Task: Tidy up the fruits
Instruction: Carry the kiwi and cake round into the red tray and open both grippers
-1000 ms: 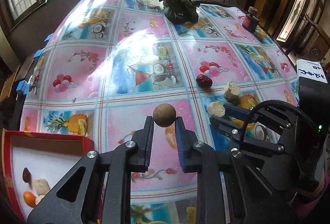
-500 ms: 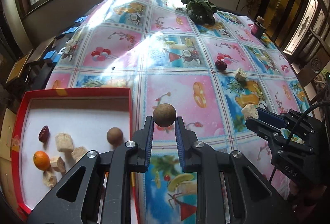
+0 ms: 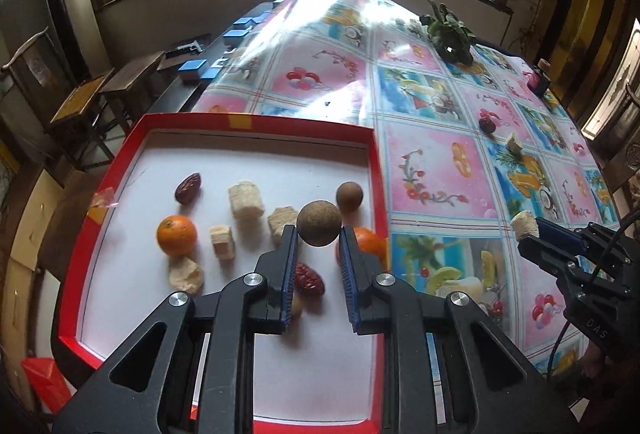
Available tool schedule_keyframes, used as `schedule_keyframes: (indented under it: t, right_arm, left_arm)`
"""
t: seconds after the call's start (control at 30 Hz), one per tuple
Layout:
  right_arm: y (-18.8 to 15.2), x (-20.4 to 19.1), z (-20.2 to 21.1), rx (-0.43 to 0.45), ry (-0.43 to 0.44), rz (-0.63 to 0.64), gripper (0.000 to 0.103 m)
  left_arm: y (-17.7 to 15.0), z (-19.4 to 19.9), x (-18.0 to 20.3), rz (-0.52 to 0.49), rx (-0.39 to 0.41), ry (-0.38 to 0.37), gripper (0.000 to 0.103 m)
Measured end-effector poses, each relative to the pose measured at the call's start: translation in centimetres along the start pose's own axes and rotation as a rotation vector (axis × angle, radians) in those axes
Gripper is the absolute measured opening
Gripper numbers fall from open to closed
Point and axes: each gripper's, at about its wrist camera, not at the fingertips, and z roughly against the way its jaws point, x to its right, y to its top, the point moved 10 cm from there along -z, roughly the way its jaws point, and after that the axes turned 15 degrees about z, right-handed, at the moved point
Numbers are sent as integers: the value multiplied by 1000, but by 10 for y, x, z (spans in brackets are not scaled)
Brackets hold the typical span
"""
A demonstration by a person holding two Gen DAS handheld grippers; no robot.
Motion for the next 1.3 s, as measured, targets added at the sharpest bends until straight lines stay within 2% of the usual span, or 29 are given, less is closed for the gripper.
schedule_keyframes:
  t: [0.37,0.67,1.03,1.3]
  right_arm:
    - [26,-57,-11,5,56,103,24]
    - [46,-96,-25,5,115,167,23]
    - [57,-136,-57,-28,196,227,23]
    - [45,-148,-73,-75,241,240,24]
  left_arm:
    - [-10,10,-68,73,26,83,20]
    - [-14,16,-100,120,31,103,20]
    - [-21,0,-104,112,-15,97,20]
    - [-23,-9,-97,102,-28,91,20]
